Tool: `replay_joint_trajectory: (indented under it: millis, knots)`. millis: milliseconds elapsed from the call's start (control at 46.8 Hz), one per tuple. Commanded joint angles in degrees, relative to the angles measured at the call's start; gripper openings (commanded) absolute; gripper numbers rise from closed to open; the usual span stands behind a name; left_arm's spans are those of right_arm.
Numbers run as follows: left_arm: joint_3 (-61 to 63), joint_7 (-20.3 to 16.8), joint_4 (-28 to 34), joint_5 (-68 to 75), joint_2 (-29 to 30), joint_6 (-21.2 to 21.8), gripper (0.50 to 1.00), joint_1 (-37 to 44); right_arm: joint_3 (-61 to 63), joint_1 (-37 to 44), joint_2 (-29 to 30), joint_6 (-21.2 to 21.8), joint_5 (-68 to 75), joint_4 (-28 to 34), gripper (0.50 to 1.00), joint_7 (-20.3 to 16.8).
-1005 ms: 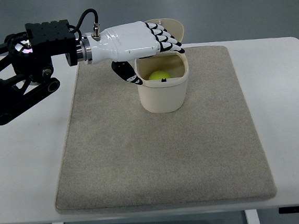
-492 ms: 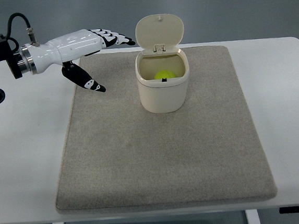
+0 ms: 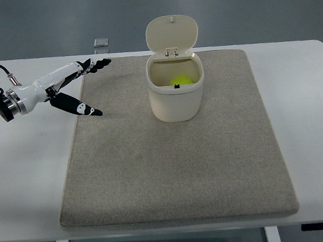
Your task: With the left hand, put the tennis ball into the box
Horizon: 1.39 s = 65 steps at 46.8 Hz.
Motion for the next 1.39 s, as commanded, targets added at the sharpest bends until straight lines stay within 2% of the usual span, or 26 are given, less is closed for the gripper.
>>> replay_joint_trajectory:
  millis: [0,257,406,556,705,791,962,1133,1261,1368]
  knots:
    - [0.0,0.0,2.1,-6.4,-0.7,-0.4,0.992,0.1,0.0,0.0,0.0,0.0,0.0,0.0,0.938,0.0]
    - [-0.1,0.1,5.4,-19.7,-1.7,-0.7,0.992,0.3,0.0,0.0,0.0,0.0,0.0,0.0,0.938,0.0]
    - [-0.1,0.3,7.1,-25.3,-2.0,-5.8,0.994,0.2,0.0,0.0,0.0,0.0,0.0,0.0,0.938,0.0]
    - [-0.2,0.6,11.9,-30.2,-4.0,-12.0,0.994,0.2,0.0,0.0,0.0,0.1,0.0,0.0,0.938,0.0]
    - [-0.3,1.3,14.1,-35.6,-4.2,-15.2,0.994,0.2,0.0,0.0,0.0,0.0,0.0,0.0,0.938,0.0]
    - [-1.0,3.7,15.5,-39.9,-4.2,-16.3,0.992,0.2,0.0,0.0,0.0,0.1,0.0,0.0,0.938,-0.1]
    - [-2.0,11.3,19.0,-49.7,-4.4,-20.7,0.992,-0.2,0.0,0.0,0.0,0.1,0.0,0.0,0.938,0.0]
    - [-2.6,15.4,22.8,-55.8,-5.1,-24.9,0.992,-0.3,0.0,0.0,0.0,0.1,0.0,0.0,0.938,0.0]
    - [-2.5,19.8,24.8,-62.1,-5.1,-29.8,0.992,-0.2,0.0,0.0,0.0,0.0,0.0,0.0,0.938,0.0]
    - [-2.6,20.6,24.8,-63.6,-5.1,-30.1,0.992,-0.2,0.0,0.0,0.0,0.1,0.0,0.0,0.938,0.0]
